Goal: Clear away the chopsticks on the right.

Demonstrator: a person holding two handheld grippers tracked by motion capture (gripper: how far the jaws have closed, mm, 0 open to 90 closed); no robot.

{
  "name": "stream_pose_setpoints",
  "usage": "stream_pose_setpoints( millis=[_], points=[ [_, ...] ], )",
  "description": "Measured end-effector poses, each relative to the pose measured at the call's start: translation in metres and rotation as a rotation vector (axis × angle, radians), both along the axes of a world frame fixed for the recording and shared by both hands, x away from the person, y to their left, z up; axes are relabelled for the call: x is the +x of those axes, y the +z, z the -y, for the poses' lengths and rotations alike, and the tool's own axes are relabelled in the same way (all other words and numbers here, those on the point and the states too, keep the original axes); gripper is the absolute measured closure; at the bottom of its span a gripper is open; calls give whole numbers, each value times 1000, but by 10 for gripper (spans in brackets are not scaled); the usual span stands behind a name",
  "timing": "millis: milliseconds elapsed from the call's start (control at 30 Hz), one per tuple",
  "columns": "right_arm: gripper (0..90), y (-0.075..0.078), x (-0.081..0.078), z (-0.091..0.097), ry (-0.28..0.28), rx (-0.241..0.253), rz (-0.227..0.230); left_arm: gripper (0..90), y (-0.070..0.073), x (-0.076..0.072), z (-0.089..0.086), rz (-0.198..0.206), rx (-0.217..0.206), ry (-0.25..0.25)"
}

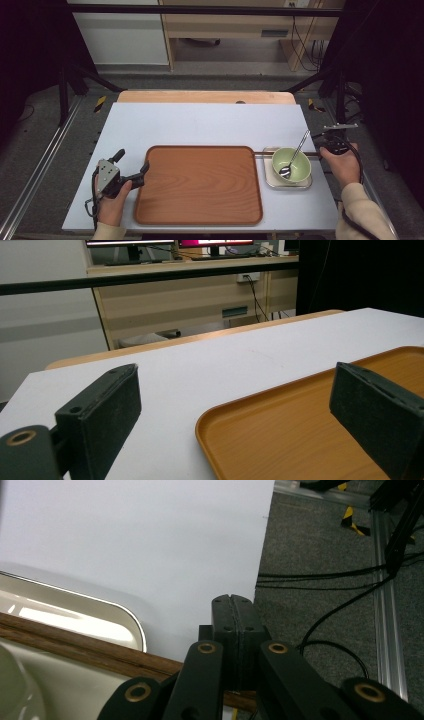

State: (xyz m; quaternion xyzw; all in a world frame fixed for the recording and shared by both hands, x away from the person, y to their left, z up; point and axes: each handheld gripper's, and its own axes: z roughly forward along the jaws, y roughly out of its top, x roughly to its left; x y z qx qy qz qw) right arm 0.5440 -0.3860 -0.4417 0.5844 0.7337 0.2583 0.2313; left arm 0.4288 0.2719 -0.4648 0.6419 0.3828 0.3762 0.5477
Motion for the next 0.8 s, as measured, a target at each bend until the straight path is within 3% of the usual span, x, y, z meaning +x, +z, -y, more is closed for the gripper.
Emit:
stream_pose_setpoints(
  millis=[467,800],
  points=[
    [900,-8,4,-9,54,-35,-63,60,-1,0,2,-3,11,-6],
    [900,-7,-10,-8,95,-30,-79,63,-1,1,0,-3,14,1]
  ],
)
